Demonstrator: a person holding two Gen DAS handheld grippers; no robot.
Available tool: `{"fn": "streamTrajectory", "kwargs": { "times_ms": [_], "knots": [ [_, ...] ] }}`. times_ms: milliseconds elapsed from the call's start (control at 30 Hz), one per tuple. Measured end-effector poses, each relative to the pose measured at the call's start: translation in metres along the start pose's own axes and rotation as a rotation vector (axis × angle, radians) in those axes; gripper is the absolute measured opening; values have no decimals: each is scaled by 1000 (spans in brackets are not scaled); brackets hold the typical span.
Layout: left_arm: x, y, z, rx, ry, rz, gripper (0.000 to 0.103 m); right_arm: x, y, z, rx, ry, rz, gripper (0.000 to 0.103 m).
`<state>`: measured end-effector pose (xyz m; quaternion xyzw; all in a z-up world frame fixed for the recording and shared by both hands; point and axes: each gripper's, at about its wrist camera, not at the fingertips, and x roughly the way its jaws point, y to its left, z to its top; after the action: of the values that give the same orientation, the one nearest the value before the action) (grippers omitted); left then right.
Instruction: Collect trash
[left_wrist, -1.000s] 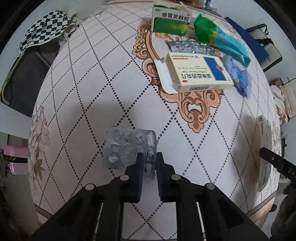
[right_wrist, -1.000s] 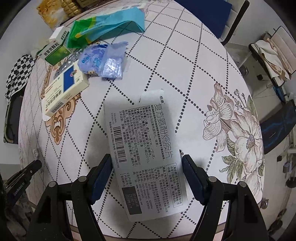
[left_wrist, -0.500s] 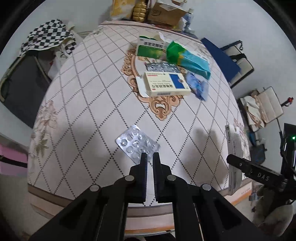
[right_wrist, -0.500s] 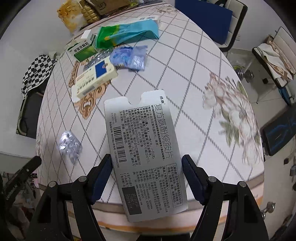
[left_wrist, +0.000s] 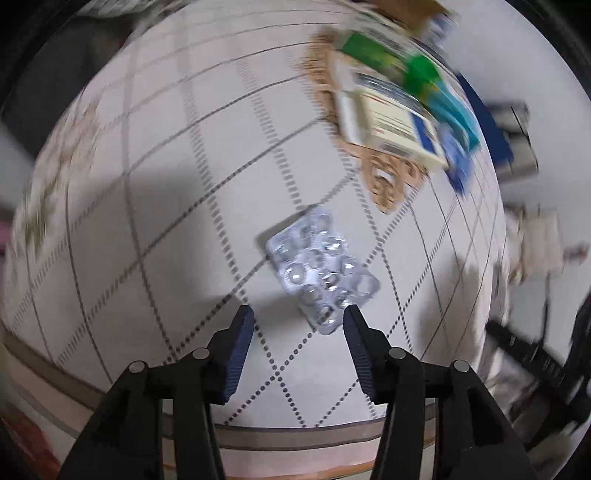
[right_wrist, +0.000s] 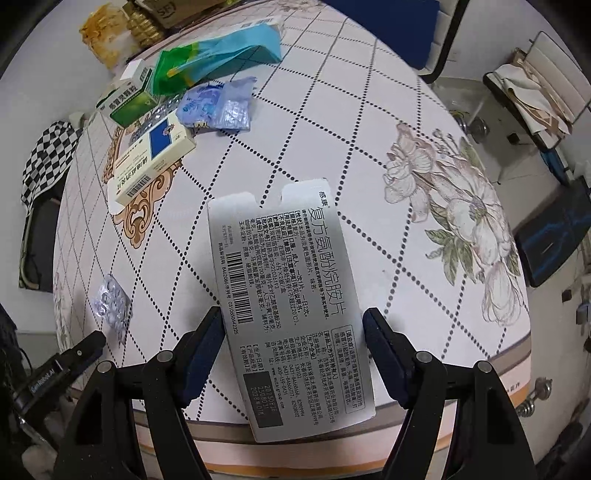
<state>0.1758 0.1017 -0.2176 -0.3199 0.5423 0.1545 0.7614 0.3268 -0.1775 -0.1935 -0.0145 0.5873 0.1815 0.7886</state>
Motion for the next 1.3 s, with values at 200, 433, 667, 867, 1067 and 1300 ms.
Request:
{"fn": "streamTrajectory", "kwargs": {
  "times_ms": [200,433,667,867,1067,1300],
  "knots": [
    [1,-62,0,509,29,105,48,6,-1,13,-56,14,-16,78],
    [35,-59,19,581,160,129,95,14,-10,28,-35,28,2,78],
    [55,-59,21,602,212,188,97,18,-17,33,-24,39,1,78],
    [58,-66,28,601,180,203,97,20,-14,35,-47,45,-2,78],
    [46,-74,36,600,140,145,64,23,-7,32,-62,45,-7,78],
    [17,-74,16,583,81,132,60,16,1,20,-70,21,-4,78]
  ]
}}
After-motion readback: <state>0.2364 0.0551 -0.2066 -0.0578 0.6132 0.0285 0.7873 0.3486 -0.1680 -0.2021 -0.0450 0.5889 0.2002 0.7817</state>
